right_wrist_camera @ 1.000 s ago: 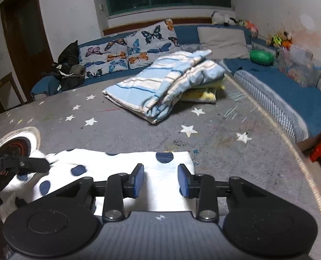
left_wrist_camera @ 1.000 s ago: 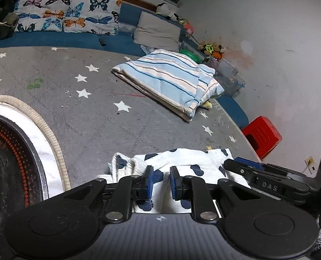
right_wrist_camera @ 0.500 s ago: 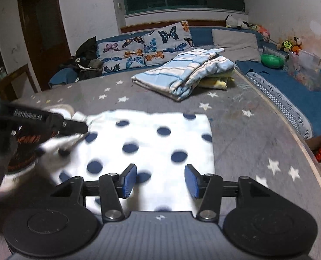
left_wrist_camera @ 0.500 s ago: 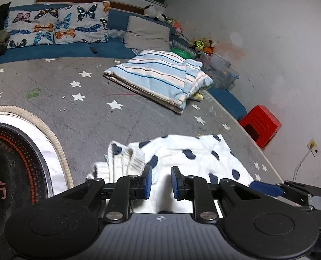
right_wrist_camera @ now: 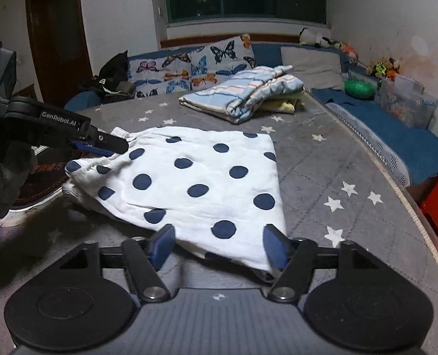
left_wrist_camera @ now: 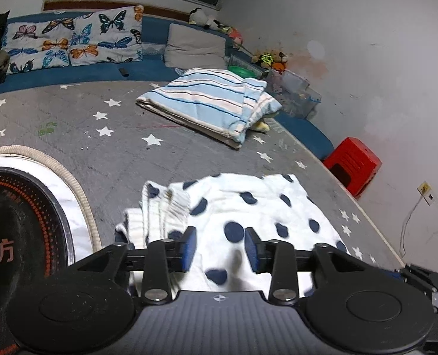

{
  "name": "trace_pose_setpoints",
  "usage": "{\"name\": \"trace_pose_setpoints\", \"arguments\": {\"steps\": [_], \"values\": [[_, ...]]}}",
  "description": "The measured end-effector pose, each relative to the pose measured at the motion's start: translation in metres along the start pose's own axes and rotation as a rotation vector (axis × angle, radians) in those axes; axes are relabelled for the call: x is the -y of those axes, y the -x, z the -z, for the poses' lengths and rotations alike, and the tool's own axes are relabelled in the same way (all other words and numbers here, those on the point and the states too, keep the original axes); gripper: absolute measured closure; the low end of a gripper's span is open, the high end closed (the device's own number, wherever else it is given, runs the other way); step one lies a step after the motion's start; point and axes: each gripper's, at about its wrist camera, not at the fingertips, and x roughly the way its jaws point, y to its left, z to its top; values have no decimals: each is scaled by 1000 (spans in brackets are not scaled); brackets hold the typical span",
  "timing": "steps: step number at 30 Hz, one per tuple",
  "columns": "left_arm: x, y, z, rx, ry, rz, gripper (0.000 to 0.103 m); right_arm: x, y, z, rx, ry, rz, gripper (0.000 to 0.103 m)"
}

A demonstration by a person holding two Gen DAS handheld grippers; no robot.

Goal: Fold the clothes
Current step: 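Lower the folded trousers onto the table with both grippers, then open both grippers and release the folded trousers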

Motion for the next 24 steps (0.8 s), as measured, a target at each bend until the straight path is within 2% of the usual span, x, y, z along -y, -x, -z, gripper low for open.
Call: {"name": "trace_pose_setpoints", "arguments": {"steps": [4,6,7,10,12,14,16,18,24], "values": [[9,14,12,19,-50,-10,45,-7,3,2,23,3,9,21],[12,20,17,29,-68,-21,34,-10,4,1,34,10,9,17],[14,24,20,34,-76,-26,31,-11,3,0,34,12,4,16],[15,32,29,41,-89,-34,24,-12,-3,2,15,5,-2,16],[13,37,35,44,-84,-36,16,-10,-7,6,0,-12,-2,15],[12,41,41,47,-88,-38,14,-9,-7,11,-7,-28,-4,14],[13,45,47,52,-97,-41,8,-9,-4,14,1,-31,-4,12],[14,49,52,62,-111,-46,1,-11,2,16,15,-33,4,2],[23,62,63,95,-151,-47,0,-15,17,20,50,-41,7,0]]}}
